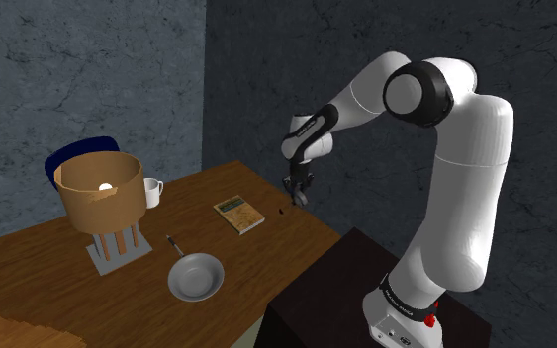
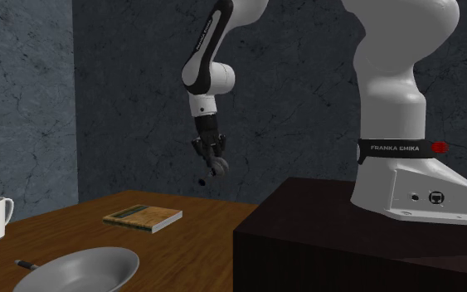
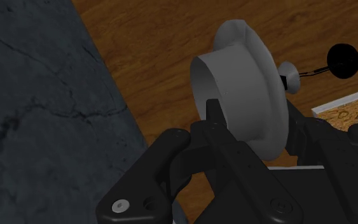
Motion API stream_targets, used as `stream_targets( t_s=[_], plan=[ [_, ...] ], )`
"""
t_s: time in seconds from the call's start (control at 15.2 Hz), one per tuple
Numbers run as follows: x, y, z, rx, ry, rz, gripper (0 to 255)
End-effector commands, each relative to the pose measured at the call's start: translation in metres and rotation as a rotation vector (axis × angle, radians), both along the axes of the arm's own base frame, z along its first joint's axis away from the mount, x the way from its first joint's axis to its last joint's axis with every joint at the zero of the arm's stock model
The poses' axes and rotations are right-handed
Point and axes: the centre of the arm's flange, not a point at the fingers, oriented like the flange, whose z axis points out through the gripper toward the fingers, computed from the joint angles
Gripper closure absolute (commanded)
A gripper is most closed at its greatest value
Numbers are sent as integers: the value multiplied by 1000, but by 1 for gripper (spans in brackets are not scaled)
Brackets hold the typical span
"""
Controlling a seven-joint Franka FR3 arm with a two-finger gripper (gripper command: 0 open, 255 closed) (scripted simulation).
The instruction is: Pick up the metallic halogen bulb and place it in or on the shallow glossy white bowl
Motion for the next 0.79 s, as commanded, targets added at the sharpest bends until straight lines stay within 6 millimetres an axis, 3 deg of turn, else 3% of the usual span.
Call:
stream_targets(
  t_s=[0.0,0.73],
  plan=[
    [-1,0,9,0,1,0,255],
    [0,144,24,0,1,0,255]
  ],
)
